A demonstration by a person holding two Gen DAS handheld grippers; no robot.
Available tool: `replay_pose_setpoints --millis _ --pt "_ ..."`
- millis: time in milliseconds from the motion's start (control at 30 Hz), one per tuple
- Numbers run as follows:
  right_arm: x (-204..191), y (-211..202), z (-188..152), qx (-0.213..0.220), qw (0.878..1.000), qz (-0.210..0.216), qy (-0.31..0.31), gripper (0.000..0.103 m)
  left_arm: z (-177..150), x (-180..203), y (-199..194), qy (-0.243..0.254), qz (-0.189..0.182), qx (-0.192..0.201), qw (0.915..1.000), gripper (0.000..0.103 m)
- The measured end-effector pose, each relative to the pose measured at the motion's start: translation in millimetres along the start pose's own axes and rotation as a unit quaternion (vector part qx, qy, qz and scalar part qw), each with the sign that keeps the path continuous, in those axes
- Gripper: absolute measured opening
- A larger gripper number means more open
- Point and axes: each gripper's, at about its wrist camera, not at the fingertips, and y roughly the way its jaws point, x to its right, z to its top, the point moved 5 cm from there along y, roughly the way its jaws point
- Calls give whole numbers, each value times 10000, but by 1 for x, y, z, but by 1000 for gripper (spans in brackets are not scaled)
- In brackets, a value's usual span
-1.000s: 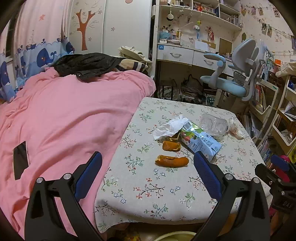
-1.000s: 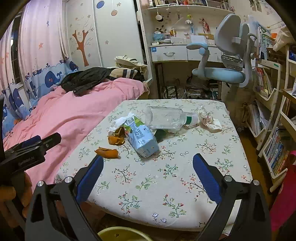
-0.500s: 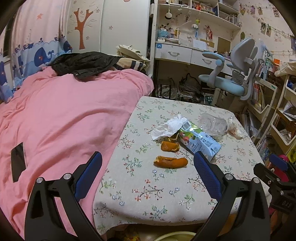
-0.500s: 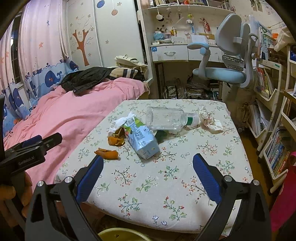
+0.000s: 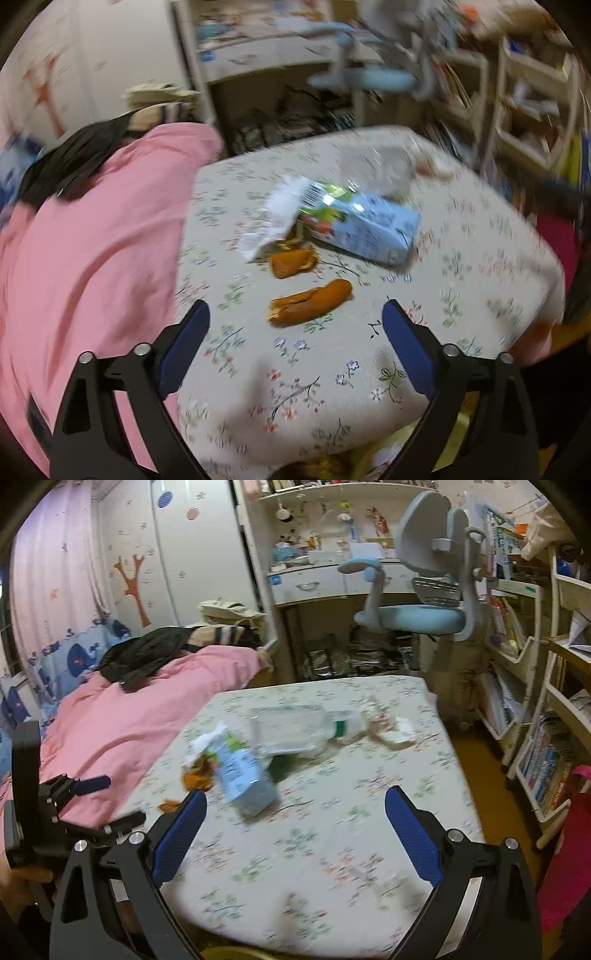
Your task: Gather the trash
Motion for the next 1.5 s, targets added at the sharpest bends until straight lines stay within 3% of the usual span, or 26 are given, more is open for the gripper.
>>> replay_pose_setpoints --millis 200,433,533,700,833,933,1000,1033,1100,1233,1500 --pt "40 30 29 -44 9990 -451 59 93 5 5 47 455 83 -450 9979 66" --pt "87 91 46 -327 9955 -855 256 93 4 12 76 811 -52 -719 9941 61" --pt "101 111 48 -346 9951 -784 484 93 4 18 81 882 -206 -775 9929 54" --pt "115 139 53 -382 9923 -602 1016 93 8 16 85 655 -426 -976 9921 21" --pt "121 164 55 -523 9889 -536 1281 91 10 16 85 597 -441 -1020 9920 19" --pt "123 182 53 -747 9866 -472 1370 79 15 7 82 309 -534 -990 9932 18" --pt "123 190 47 -962 9837 -382 1472 60 19 -3 81 49 -591 -954 9937 18" --pt "123 189 46 -976 9833 -370 1487 56 22 -9 79 -114 -627 -921 9937 18" --pt "124 188 48 -1075 9825 -221 1506 22 25 -18 75 -411 -684 -847 9932 18" --pt "123 171 53 -910 9848 -213 1466 10 30 -32 63 -869 -717 -630 9916 18" --pt "97 132 62 -594 9901 53 1270 9 31 -46 24 -1446 -704 -112 9869 18"
